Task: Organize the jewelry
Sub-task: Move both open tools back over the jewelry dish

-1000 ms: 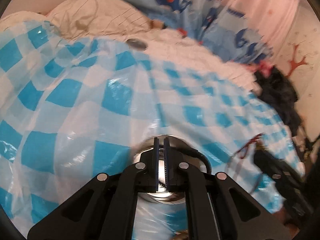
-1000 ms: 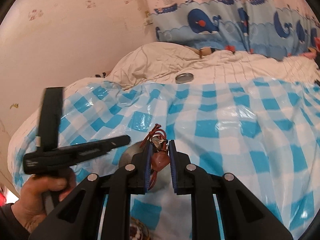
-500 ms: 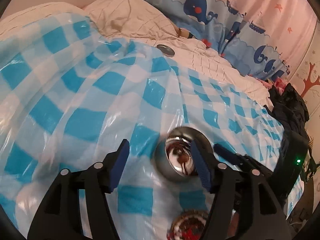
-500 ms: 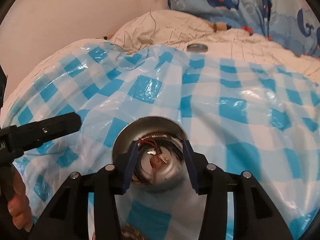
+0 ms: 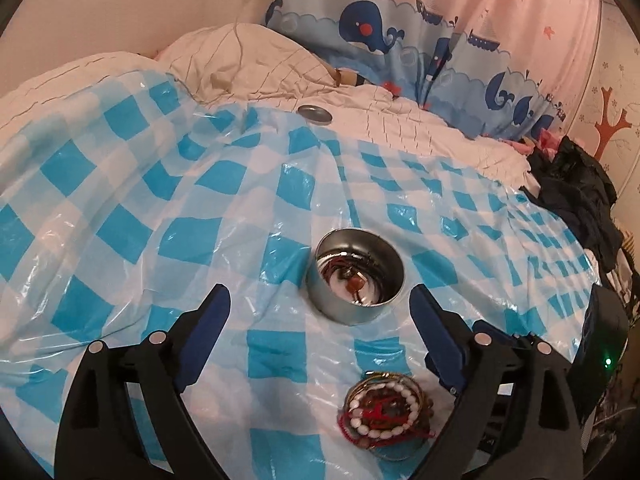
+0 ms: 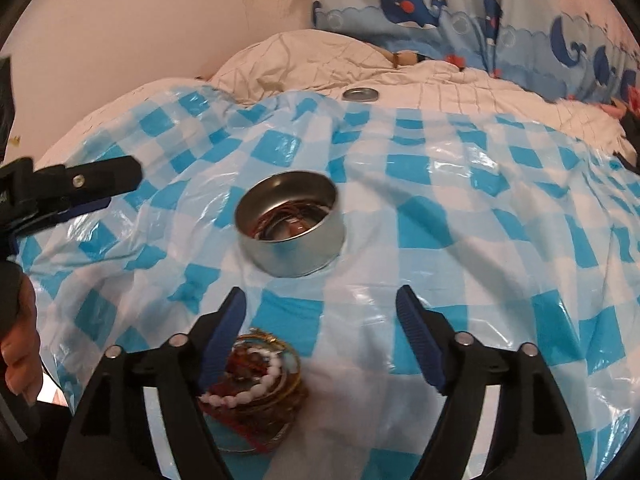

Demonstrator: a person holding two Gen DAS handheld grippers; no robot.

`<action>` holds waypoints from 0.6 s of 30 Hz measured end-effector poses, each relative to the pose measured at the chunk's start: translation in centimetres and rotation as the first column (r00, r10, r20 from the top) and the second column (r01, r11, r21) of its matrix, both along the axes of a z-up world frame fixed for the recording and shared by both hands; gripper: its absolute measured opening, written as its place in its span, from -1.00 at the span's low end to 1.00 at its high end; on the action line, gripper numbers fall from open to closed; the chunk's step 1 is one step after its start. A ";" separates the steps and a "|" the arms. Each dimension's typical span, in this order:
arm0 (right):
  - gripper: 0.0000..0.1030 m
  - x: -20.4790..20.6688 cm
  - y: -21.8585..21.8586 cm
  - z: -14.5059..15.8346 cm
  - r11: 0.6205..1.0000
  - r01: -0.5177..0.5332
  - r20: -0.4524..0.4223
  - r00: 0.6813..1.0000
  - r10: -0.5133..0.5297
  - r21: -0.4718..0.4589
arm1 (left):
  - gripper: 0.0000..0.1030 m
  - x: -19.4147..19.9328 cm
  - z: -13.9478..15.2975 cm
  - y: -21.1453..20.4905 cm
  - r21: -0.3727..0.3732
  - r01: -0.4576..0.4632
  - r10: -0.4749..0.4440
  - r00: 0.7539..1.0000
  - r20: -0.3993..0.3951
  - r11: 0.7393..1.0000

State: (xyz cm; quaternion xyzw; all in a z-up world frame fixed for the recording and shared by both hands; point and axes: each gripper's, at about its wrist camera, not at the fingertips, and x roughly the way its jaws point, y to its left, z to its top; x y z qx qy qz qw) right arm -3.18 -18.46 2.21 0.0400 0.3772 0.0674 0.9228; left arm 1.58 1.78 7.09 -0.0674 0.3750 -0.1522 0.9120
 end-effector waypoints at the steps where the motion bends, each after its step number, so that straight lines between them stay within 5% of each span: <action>1: 0.48 -0.1 0.5 -0.1 1.000 -0.013 0.001 1.000 0.013 -0.010 | 0.70 0.1 0.0 0.1 0.002 -0.001 0.001 1.000 -0.003 1.000; 18: 0.61 0.5 1.9 -2.0 0.997 -0.063 -0.047 0.997 0.061 -0.033 | 0.82 1.0 -0.2 -1.0 0.023 0.007 -0.007 1.000 -0.016 1.000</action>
